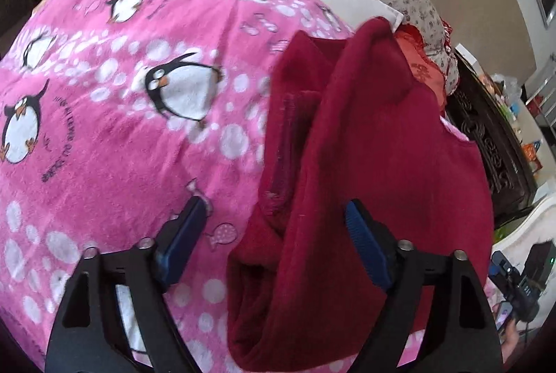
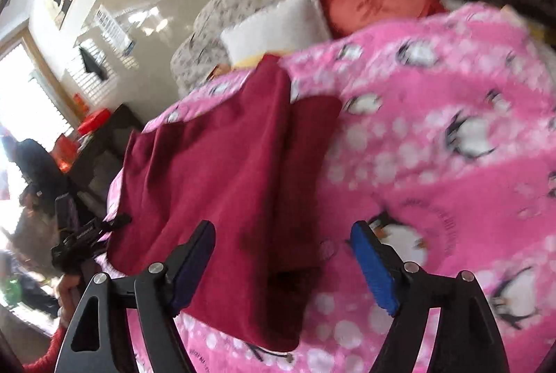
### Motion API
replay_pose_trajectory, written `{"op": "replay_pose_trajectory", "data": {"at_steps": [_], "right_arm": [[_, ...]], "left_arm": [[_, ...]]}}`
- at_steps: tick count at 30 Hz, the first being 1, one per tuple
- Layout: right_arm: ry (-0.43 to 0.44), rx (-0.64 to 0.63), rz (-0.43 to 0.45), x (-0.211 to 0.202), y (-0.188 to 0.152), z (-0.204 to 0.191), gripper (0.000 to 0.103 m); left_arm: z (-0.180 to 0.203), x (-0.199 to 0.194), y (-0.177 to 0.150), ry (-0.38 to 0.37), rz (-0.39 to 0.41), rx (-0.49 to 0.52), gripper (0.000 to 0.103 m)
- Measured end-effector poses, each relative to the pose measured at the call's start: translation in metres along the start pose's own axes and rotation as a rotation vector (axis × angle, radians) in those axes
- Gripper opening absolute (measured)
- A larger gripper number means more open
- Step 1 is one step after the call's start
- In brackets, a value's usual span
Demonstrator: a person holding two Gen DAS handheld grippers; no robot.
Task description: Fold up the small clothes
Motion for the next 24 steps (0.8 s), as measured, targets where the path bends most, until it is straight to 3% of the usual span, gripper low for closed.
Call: {"op": "replay_pose_trajectory", "data": {"at_steps": [3, 6, 8, 12, 13, 15, 18, 24], "right_arm": [[0.047, -0.050, 0.027, 0.014, 0.000, -0.011, 0.092], [0.085, -0.059, 0.022, 0.027, 0.005, -0.017, 0.092], [0.094, -0.036, 0.034, 0.033, 0.005, -0.016, 0.091], [0.072, -0.054, 0.022, 0.033, 0.003, -0.017, 0.045], [0.093, -0.037, 0.026, 0.031, 0.002, -0.015, 0.036], [0.155, 0.027, 0.038, 0.026, 0.001, -0.009, 0.026], [0.234, 0.053, 0.079, 0.005, 0.004, -0.018, 0.023], [0.315, -0.045, 0.099, -0.055, 0.001, -0.067, 0.022]], "left_arm": [[0.017, 0.012, -0.006, 0.020, -0.019, 0.070, 0.099], [0.028, 0.022, -0.007, 0.040, -0.031, 0.117, 0.100], [0.032, 0.026, -0.005, 0.002, -0.051, 0.118, 0.100], [0.031, 0.025, -0.002, 0.006, -0.056, 0.094, 0.059], [0.028, 0.021, -0.001, -0.018, -0.065, 0.078, 0.043], [0.023, 0.012, 0.001, -0.064, -0.085, 0.059, 0.029], [0.031, -0.014, -0.004, -0.108, -0.080, 0.097, 0.027], [0.039, -0.082, -0.032, -0.147, -0.096, 0.177, 0.026]]}}
Point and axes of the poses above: each gripper's, at about its wrist camera, not at the fingertips, and x roughly the way its jaws point, z to its right, y to its top, the point moved 1 cm from there along x, roughly the way its jaws point, and after that the axes turned 12 degrees about -x, right-handed, at the moved point
